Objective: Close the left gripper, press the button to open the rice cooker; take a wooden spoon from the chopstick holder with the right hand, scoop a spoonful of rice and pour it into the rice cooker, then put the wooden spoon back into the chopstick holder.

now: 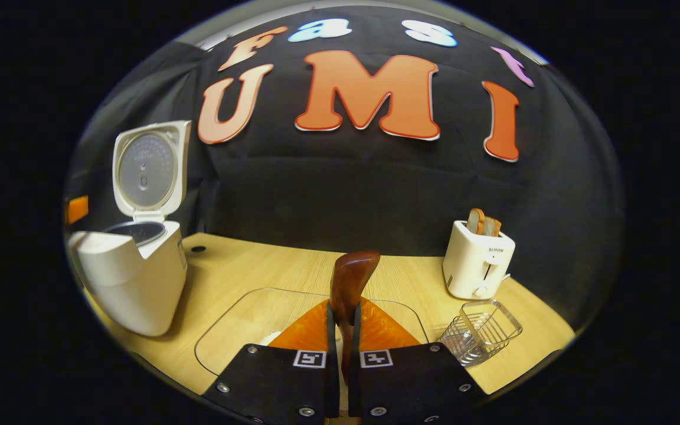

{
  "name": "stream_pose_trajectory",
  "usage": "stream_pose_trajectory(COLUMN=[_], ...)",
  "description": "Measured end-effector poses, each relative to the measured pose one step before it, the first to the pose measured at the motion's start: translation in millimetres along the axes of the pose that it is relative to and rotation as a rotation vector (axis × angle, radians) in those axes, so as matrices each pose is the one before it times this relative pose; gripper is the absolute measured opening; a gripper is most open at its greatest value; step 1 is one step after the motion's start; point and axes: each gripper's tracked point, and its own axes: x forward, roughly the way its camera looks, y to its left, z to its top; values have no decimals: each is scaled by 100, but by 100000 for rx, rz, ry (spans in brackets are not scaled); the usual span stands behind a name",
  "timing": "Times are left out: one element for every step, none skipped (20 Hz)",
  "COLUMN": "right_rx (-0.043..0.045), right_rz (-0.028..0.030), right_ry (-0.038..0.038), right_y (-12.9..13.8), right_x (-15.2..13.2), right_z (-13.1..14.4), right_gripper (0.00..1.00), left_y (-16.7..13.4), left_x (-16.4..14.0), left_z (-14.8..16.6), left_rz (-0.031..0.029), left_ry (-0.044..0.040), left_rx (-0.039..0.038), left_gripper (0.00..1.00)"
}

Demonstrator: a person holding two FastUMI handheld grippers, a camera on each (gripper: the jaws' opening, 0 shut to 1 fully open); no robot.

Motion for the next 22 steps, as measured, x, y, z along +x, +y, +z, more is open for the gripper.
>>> stream_pose_trajectory(right_rx=[4424, 3921, 2959, 2295, 3122, 2883, 3324, 2422, 2977, 2209, 3413, 4610, 6599, 7274, 7331, 6554, 6292, 4772, 5827, 3284, 3116, 2022], right_rz=[1305, 691, 1366, 435, 1954, 214, 1943, 263, 786, -142, 963, -215, -3, -173, -162, 233, 603, 508, 1481, 1419, 1653, 41], right_ry=[413, 994, -674, 1221, 179, 1355, 388, 1932, 397, 1543, 1143, 2535, 1826, 3053, 2133, 2971, 1651, 1893, 1063, 971, 913, 1039], right_y=[429, 343, 837, 455, 651, 361, 774, 230, 138, -107, -107, -226, -504, -520, -583, -455, -187, -231, -92, 176, 168, -102], right_x=[113, -77, 59, -30, -97, -78, 137, 106, -11, 48, 141, 189, 94, 261, 390, 358, 122, 180, 138, 136, -54, 123], right_z=[-6, -241, 68, -275, 119, -259, -163, -400, 92, -136, -24, -220, -44, -176, -122, -283, -122, -188, -17, -56, 4, -145], right_gripper=[6, 7, 7, 6, 6, 6, 6, 6, 7, 7, 6, 6, 7, 7, 7, 7, 7, 7, 7, 7, 6, 7], left_y=[88, 104, 167, 236, 244, 287, 291, 356, 287, 282, 217, 284, 98, 66, 33, -112, -82, -65, 101, 12, 104, -63], left_x=[-138, -100, -106, -42, -59, -105, -91, -159, -125, -134, -131, -57, 27, -13, 97, 19, -261, -58, 35, -60, -53, -62], left_z=[72, -10, 20, -16, -44, -107, -103, -21, -24, 56, -45, 41, 16, 2, -157, -41, -61, 69, -126, 61, 66, 108], left_rz=[29, -86, 142, 530, 367, 536, 346, 622, 331, 526, 264, 618, 138, 127, -172, -214, -212, -36, 28, 7, 232, -6], left_ry=[-454, -159, -365, -39, 3, 214, 180, -149, 41, -138, -45, -170, -86, 3, 226, 145, 299, 84, 14, -124, -105, 51], left_rx=[-113, 49, 203, 288, 162, -63, -90, -160, -158, -156, -78, -155, -233, -336, -312, -250, -52, 27, 23, 32, -36, 78], left_gripper=[82, 82, 82, 82, 77, 77, 77, 77, 77, 77, 82, 82, 77, 82, 82, 82, 77, 82, 82, 77, 82, 82])
